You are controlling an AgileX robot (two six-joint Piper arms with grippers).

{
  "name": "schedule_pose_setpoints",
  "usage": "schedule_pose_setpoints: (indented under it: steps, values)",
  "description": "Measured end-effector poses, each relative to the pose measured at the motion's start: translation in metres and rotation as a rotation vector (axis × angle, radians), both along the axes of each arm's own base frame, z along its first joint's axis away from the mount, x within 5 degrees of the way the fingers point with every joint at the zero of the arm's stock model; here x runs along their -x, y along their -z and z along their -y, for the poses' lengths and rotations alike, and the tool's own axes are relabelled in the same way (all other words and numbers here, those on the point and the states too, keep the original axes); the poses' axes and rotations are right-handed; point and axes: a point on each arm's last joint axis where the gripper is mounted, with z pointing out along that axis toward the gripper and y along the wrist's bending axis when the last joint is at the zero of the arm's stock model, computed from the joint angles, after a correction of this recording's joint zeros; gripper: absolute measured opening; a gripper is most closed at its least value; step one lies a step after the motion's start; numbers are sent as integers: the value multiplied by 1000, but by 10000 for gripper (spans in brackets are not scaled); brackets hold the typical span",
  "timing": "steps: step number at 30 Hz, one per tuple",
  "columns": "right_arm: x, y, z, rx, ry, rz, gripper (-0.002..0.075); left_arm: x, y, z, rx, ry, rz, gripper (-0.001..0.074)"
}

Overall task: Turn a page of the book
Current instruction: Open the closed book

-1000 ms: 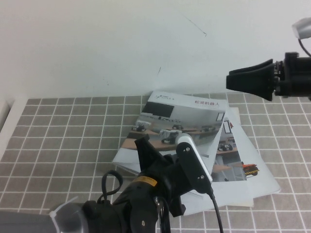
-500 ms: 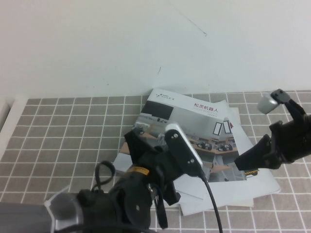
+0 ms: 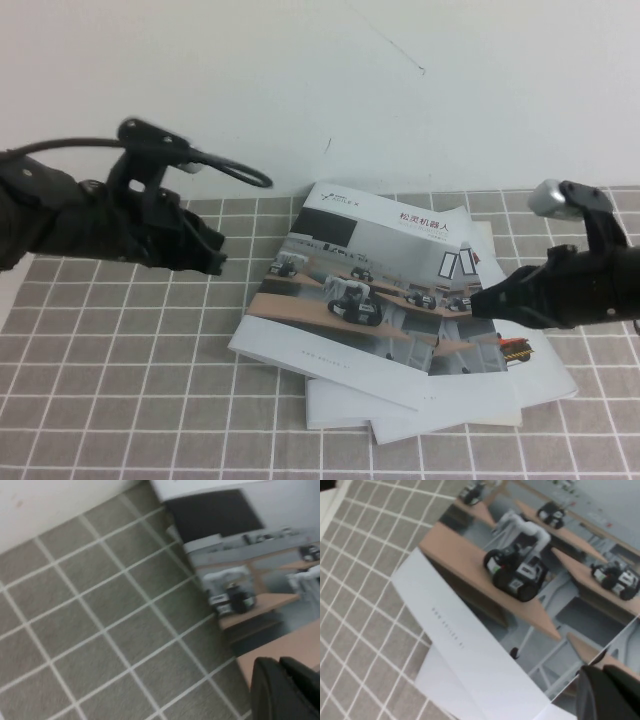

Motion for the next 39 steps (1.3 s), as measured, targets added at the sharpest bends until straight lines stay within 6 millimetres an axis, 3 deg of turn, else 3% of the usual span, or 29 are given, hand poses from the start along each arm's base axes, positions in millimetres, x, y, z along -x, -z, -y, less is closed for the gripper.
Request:
schedule_pose_setpoints:
  steps: [2,4,11,14,19,27,33,39]
  values:
    - [5,8,-8,22,45,-5,2,-14,11,-16,42,-48,-98,-3]
    - [9,12,-16,42,40,4,1,-22,24,-20,56,-56,-164,-3]
    - [15,13,-31,54,-3,23,1,-34,82,-15,82,-90,-363,-3]
    - [15,13,-32,57,-11,30,1,-35,96,-11,93,-71,-420,-3]
    - [12,14,-28,95,22,49,1,-28,98,14,92,22,-456,-3]
    - [1,18,-7,197,118,89,1,1,101,68,-5,234,-512,-3]
    - [-4,19,8,230,153,98,15,0,100,64,-67,178,-529,-3]
    - [-8,18,24,213,199,80,208,-3,84,53,-85,151,-484,-3]
